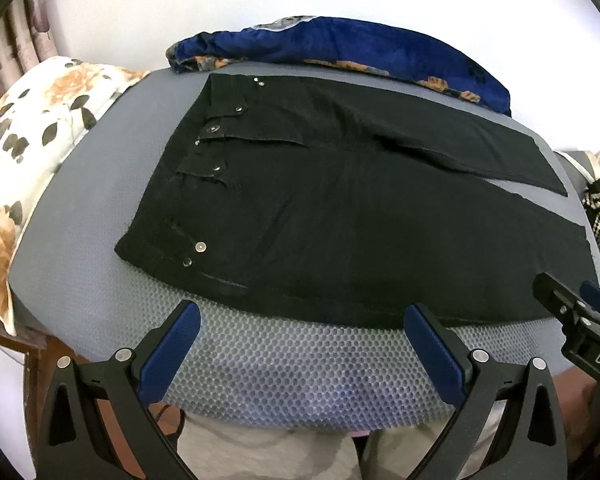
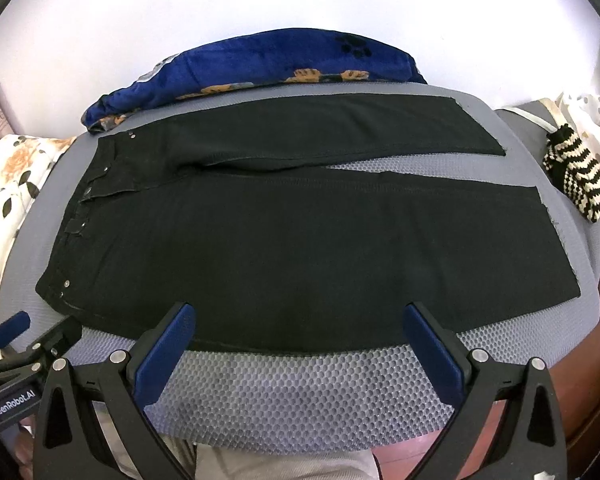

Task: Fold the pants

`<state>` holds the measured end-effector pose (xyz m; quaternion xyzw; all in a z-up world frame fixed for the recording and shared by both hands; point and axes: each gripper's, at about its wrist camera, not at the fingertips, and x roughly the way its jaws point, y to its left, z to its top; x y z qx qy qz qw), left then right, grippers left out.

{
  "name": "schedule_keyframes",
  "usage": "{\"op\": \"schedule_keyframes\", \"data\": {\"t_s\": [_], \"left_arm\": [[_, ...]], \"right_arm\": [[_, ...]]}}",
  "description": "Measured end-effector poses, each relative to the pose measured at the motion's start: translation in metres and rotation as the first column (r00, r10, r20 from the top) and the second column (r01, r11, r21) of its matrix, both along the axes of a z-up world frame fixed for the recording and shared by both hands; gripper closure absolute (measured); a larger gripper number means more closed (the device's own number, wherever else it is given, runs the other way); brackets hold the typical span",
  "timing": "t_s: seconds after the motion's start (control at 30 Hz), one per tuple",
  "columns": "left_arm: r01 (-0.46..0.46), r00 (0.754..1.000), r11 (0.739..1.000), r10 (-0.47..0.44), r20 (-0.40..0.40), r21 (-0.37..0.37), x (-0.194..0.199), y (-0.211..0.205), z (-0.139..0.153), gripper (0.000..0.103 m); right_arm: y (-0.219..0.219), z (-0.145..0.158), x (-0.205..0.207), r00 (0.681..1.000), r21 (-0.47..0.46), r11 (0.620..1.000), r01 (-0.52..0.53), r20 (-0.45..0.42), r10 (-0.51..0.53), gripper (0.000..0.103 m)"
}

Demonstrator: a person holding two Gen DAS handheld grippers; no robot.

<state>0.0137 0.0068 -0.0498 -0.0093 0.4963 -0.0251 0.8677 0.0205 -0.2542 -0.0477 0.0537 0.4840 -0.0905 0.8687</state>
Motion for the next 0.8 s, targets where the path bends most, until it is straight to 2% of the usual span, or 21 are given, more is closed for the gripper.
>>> {"op": "schedule_keyframes", "data": {"t_s": [0.8], "left_arm": [[0.000, 0.998, 1.000, -0.002, 0.064, 0.023, 0.003, 0.001, 0.011, 0.002]], "right_arm": [[0.002, 0.006, -0.001, 0.998, -0.011, 1.000, -0.023, 0.053, 0.023, 0.000]]}}
